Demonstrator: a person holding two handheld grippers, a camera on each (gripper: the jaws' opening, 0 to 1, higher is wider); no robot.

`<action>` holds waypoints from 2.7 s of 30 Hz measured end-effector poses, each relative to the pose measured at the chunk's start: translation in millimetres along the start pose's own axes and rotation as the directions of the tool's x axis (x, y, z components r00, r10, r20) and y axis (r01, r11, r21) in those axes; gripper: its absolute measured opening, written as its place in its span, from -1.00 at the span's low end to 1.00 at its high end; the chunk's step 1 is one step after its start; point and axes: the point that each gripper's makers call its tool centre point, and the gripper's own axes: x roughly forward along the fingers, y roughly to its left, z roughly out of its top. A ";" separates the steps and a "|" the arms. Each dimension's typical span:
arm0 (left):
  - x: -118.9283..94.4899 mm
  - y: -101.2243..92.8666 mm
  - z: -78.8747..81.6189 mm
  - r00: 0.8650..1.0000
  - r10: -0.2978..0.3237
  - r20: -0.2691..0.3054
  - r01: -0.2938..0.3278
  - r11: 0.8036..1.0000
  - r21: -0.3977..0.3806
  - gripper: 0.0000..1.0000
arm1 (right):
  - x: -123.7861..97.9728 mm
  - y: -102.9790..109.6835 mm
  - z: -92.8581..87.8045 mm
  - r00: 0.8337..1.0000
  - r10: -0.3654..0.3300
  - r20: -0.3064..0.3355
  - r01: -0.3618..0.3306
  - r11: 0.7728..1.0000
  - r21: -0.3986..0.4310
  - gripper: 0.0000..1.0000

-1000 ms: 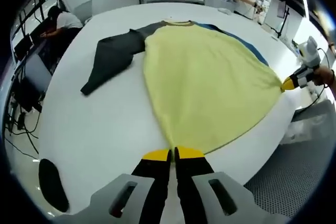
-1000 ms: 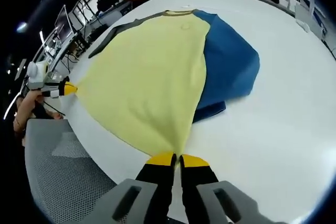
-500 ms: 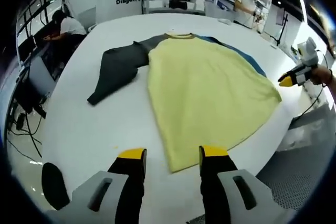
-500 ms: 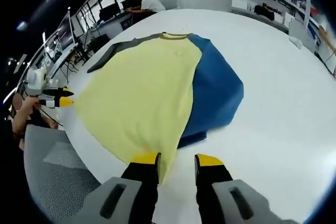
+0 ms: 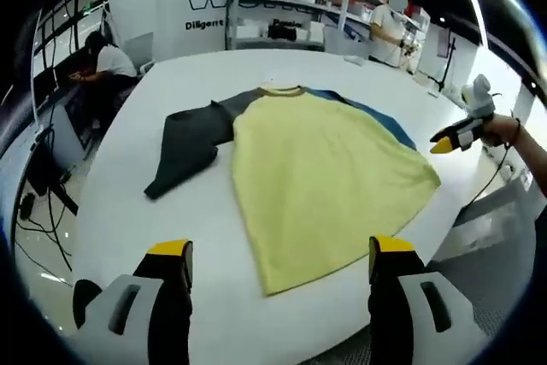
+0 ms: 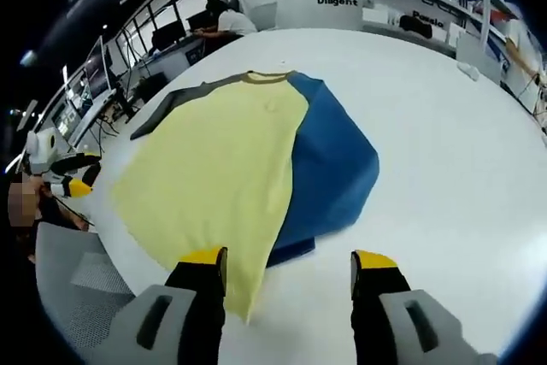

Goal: Fold the garment on the visible template until the final outline fits inside the template.

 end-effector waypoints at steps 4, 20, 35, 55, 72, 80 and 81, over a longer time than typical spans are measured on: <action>-3.0 -2.2 7.8 1.000 -0.008 0.029 0.008 1.000 0.002 0.93 | 5.4 -7.4 6.8 0.999 -0.007 0.033 0.005 0.998 0.059 0.13; -8.2 -12.6 11.2 0.998 -0.032 0.048 0.033 0.999 -0.005 0.98 | 28.3 -31.4 0.7 0.997 -0.078 -0.020 0.079 0.993 0.090 -0.27; -7.2 -8.4 5.3 1.000 -0.005 0.025 0.004 1.000 0.027 0.93 | 43.7 -21.3 -4.7 0.996 -0.059 -0.063 0.066 0.991 0.119 -0.97; -4.9 -9.1 2.2 1.000 -0.012 -0.002 0.012 0.999 0.050 0.90 | 20.3 -62.9 32.1 0.985 -0.160 0.066 0.140 0.960 0.243 -1.00; -6.3 -11.1 1.7 1.000 0.001 -0.014 0.000 0.998 0.066 0.89 | 19.6 -115.6 39.5 0.963 -0.254 0.094 0.202 0.904 0.377 -1.00; -8.4 -12.9 5.8 1.000 0.012 -0.019 -0.011 0.996 0.087 0.88 | 24.3 -130.0 36.3 0.956 -0.284 0.073 0.236 0.894 0.382 -1.00; -8.5 -13.0 6.1 1.000 0.013 -0.017 -0.011 0.996 0.086 0.88 | 24.5 -131.8 35.8 0.954 -0.290 0.073 0.241 0.890 0.387 -1.00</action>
